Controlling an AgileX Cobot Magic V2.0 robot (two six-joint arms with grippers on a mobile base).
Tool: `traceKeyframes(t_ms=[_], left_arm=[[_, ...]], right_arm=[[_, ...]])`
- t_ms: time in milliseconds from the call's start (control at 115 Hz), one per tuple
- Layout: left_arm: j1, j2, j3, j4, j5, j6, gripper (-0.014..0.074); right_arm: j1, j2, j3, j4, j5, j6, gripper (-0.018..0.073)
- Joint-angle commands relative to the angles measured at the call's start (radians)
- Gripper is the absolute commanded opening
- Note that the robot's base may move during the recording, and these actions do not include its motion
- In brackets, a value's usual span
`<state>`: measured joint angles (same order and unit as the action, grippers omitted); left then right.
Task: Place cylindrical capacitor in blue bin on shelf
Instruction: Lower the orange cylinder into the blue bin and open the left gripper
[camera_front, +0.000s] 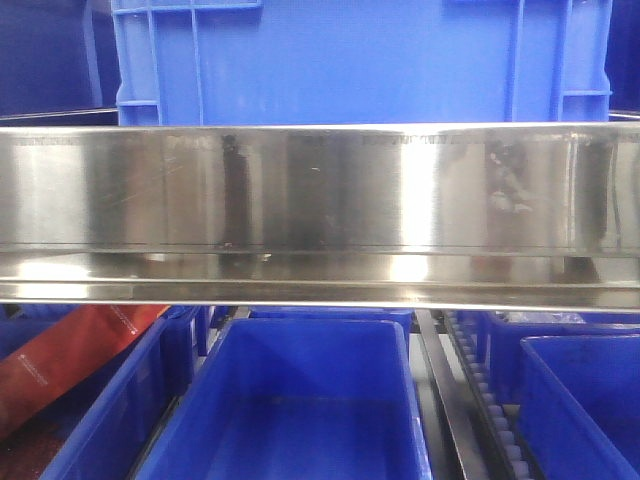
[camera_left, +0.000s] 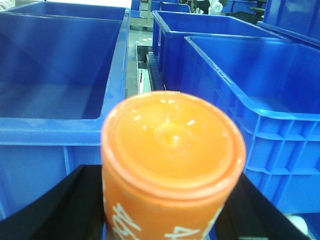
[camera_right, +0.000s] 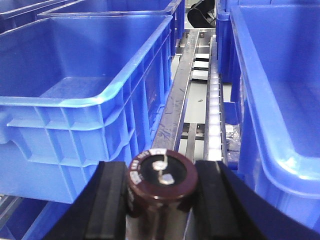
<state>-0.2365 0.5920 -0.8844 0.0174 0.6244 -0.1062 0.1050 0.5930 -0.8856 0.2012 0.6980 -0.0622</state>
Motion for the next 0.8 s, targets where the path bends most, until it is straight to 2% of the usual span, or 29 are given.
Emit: traceKeyframes(t_ms=[0, 452, 591, 713, 791], left_arm=[[-0.006, -0.003, 0.001, -0.003, -0.022, 0.0, -0.0111], [-0.019, 0.01, -0.022, -0.005, -0.046, 0.001, -0.0111], [-0.155, 0.103, -0.13, 0.046, -0.038, 0.001, -0.0111], [-0.303, 0.263, -0.293, 0.112, 0.005, 0.001, -0.0111], [-0.371, 0.378, -0.402, 0.144, 0.018, 0.001, -0.0111]], right_arm=[[0.0, -0.005, 0.003, -0.005, -0.027, -0.003, -0.0162], [0.0, -0.005, 0.003, -0.005, -0.027, -0.003, -0.0162], [0.0, -0.005, 0.003, -0.003, -0.027, -0.003, -0.0162], [0.0, -0.005, 0.003, -0.003, -0.032, -0.003, -0.0162], [0.0, -0.005, 0.003, -0.003, -0.055, -0.003, -0.0162]])
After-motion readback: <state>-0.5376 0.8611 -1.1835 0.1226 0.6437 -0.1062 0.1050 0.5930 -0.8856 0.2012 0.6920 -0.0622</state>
